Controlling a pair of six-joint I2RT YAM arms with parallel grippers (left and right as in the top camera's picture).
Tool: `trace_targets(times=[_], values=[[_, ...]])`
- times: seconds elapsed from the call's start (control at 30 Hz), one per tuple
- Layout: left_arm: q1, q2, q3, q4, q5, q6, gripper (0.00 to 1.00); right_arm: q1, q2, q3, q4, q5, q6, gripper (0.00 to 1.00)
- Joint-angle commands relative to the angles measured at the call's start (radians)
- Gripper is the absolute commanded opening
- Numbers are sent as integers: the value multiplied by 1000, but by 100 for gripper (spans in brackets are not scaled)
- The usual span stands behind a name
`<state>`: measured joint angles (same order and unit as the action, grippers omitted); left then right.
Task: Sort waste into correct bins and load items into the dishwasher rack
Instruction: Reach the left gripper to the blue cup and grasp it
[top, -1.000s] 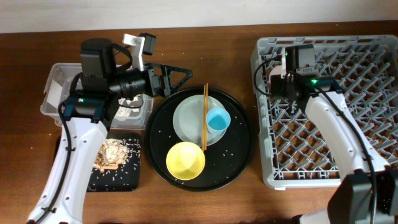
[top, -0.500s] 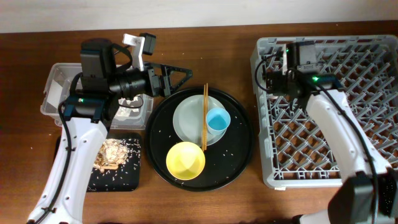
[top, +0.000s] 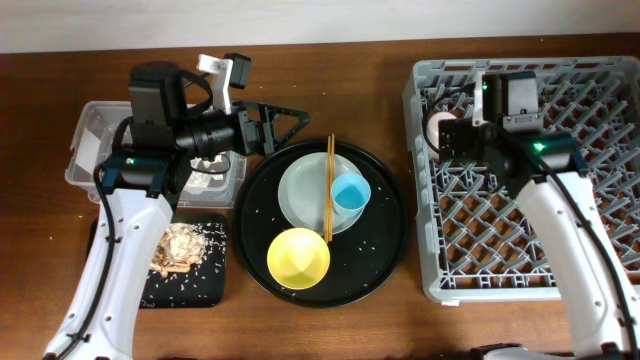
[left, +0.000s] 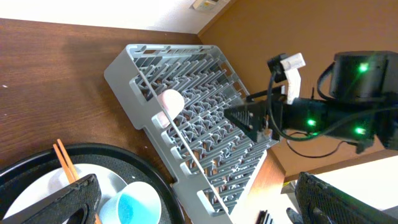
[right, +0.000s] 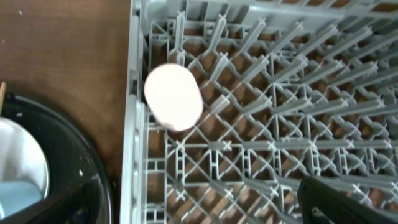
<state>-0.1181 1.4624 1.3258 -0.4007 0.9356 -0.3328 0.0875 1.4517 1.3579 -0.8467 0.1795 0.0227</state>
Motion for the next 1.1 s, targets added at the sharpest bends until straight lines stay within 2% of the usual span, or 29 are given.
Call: trace_targets(times=[0.0,0.6,0.73,0.9,0.97,1.07], values=[[0,-8,2,-1,-1,9,99,-5,-1,16,-10,13,2,98],[0,-8,2,-1,-2,10,100,-5,10,16,-10,13,2,98],[0,-8,2,12,-149,8,99,-4,10,16,-10,13,2,98],[-6,-7,2,-53,-168,-14,99,-4,10,16,-10,13,2,98],[-44,-6,2,-142,-269,-70,99,-4,10,16,-10,13,2,98],[-163,-4,1,-254,-513,-154,99,-4,10,16,-10,13,2,98]])
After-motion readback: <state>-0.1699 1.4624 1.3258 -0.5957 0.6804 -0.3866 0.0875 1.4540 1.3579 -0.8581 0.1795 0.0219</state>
